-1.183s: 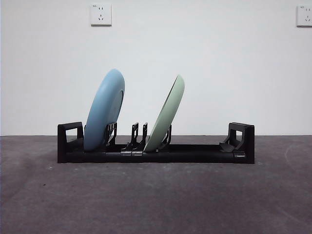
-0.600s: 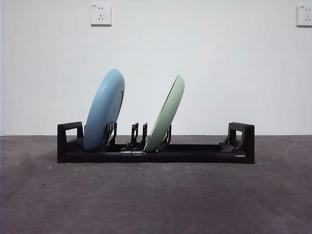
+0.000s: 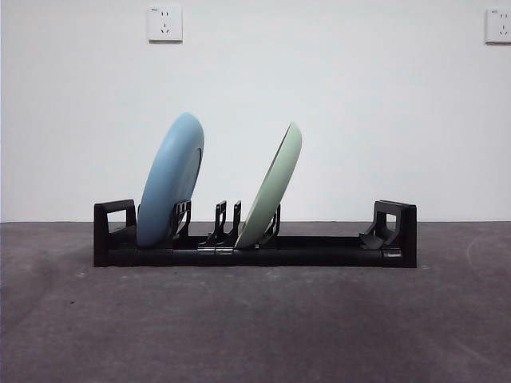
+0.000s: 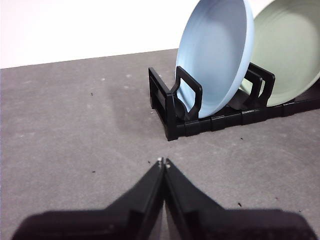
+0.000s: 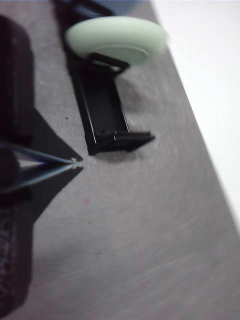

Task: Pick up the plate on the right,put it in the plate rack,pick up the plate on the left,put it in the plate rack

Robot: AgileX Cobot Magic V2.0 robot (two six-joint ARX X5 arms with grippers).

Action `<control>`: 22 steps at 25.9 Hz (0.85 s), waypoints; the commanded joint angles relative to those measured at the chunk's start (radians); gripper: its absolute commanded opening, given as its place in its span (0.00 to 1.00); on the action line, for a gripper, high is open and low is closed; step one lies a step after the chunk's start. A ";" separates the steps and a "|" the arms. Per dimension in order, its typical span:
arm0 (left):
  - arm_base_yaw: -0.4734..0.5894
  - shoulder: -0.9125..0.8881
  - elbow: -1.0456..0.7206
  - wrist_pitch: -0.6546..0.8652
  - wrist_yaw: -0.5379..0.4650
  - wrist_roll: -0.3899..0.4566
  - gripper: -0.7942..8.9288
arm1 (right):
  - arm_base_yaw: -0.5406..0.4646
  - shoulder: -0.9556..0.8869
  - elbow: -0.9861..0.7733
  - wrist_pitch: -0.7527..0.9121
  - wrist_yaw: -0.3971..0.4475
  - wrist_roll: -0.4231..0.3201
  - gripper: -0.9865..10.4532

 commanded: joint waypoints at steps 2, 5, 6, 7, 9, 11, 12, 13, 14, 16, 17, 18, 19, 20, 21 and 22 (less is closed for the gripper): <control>0.002 -0.001 -0.014 0.004 0.001 -0.006 0.08 | -0.050 -0.048 -0.075 0.171 -0.151 -0.303 0.09; 0.002 -0.001 -0.014 0.004 0.000 -0.006 0.08 | -0.113 -0.098 -0.174 0.324 -0.332 -0.379 0.09; 0.002 -0.001 -0.014 0.004 0.000 -0.006 0.08 | -0.127 -0.111 -0.203 0.348 -0.360 -0.396 0.09; 0.002 -0.001 -0.014 0.004 0.000 -0.006 0.08 | -0.140 -0.125 -0.237 0.368 -0.381 -0.413 0.09; 0.002 -0.001 -0.014 0.004 0.000 -0.006 0.08 | -0.150 -0.149 -0.304 0.391 -0.375 -0.426 0.09; 0.002 -0.001 -0.014 0.004 0.001 -0.006 0.08 | -0.154 -0.175 -0.369 0.401 -0.369 -0.427 0.09; 0.002 -0.001 -0.014 0.004 0.001 -0.006 0.08 | -0.154 -0.190 -0.397 0.405 -0.367 -0.428 0.09; 0.002 -0.001 -0.014 0.004 0.000 -0.006 0.08 | -0.154 -0.204 -0.423 0.410 -0.368 -0.427 0.09; 0.002 -0.001 -0.014 0.004 0.000 -0.006 0.08 | -0.154 -0.223 -0.454 0.421 -0.369 -0.425 0.09; 0.002 -0.001 -0.014 0.004 0.000 -0.006 0.08 | -0.154 -0.257 -0.504 0.444 -0.369 -0.412 0.09; 0.002 -0.001 -0.014 0.004 0.000 -0.006 0.08 | -0.154 -0.276 -0.530 0.455 -0.369 -0.395 0.09; 0.002 -0.001 -0.014 0.004 0.000 -0.006 0.08 | -0.154 -0.290 -0.546 0.456 -0.365 -0.381 0.09; 0.002 -0.001 -0.014 0.004 0.000 -0.006 0.08 | -0.154 -0.302 -0.560 0.456 -0.348 -0.364 0.09; 0.002 -0.001 -0.014 0.004 0.001 -0.007 0.08 | -0.154 -0.316 -0.578 0.456 -0.320 -0.336 0.09; 0.002 -0.001 -0.014 0.004 0.000 -0.006 0.08 | -0.154 -0.326 -0.590 0.456 -0.306 -0.316 0.09; 0.002 -0.001 -0.014 0.004 0.000 -0.006 0.08 | -0.154 -0.334 -0.601 0.456 -0.292 -0.298 0.09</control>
